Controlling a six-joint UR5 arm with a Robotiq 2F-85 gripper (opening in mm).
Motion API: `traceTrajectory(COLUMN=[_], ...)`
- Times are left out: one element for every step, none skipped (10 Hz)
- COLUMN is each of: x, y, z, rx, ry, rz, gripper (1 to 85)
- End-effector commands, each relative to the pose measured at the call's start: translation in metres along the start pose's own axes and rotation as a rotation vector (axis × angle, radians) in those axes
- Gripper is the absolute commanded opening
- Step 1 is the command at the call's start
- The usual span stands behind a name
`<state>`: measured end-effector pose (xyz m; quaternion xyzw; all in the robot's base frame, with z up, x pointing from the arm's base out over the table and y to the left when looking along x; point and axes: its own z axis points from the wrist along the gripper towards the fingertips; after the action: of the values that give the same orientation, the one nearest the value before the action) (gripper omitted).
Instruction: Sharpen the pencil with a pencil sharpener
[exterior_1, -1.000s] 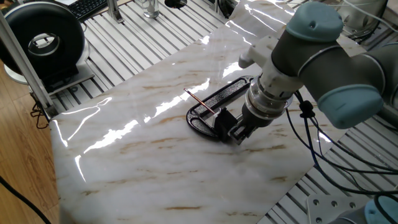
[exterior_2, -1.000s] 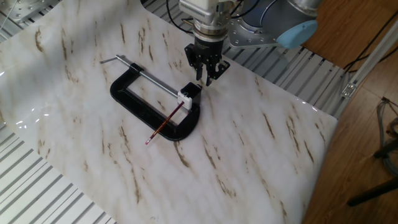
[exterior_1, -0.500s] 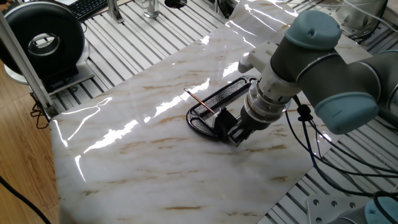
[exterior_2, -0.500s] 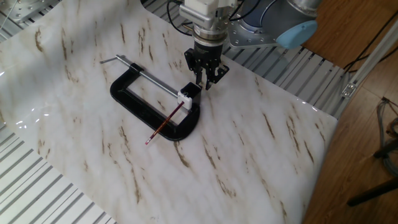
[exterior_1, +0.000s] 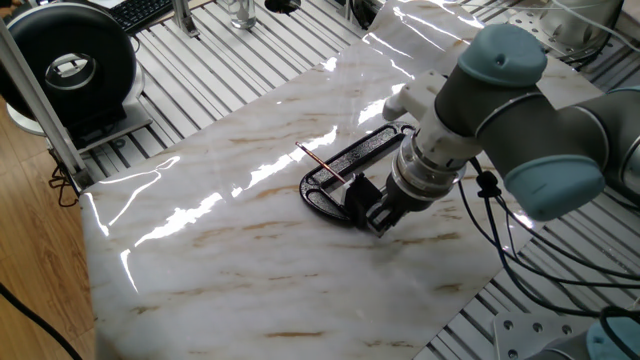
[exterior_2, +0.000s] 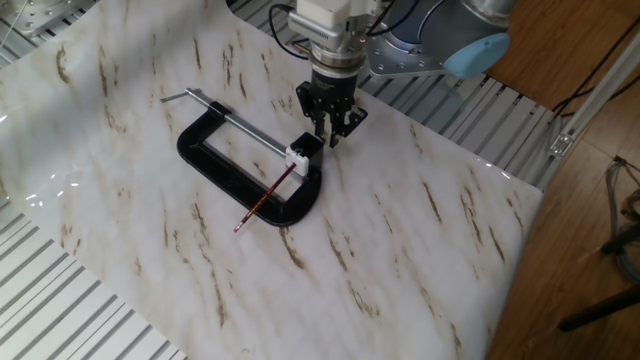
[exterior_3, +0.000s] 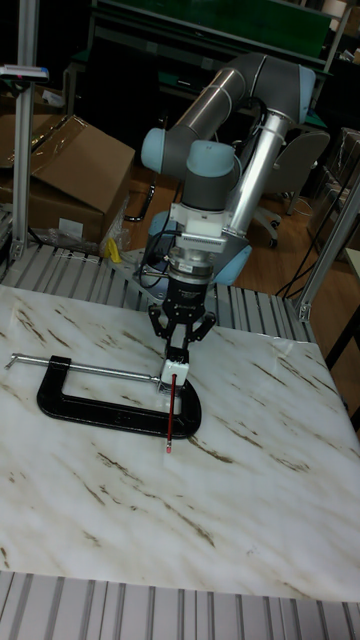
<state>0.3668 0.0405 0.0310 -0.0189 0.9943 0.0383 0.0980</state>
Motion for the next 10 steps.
traceTrajectory(x=[-0.0025,-0.003,-0.0036,-0.0044,-0.0048,-0.0056,-0.0056,-0.0053,-0.0053,-0.0057], y=[0.0027,0.0027,0.0026,0.0029,0.0032,0.0035,0.0023,0.0003,0.0007,0.0007], z=[0.0015,0.0027,0.0037,0.0038,0.0041,0.0044,0.0044,0.0043,0.0043,0.0043], rx=[-0.016,-0.015,-0.015,-0.017,-0.018,-0.019,-0.015,-0.008,-0.009,-0.009], ry=[-0.011,-0.014,-0.017,-0.02,-0.022,-0.025,-0.025,-0.023,-0.023,-0.024], rz=[0.008,0.008,0.008,0.009,0.009,0.008,0.01,0.014,0.021,0.022], gripper=[32.7,32.3,32.0,31.7,31.3,30.7,25.3,19.0,14.3,13.3])
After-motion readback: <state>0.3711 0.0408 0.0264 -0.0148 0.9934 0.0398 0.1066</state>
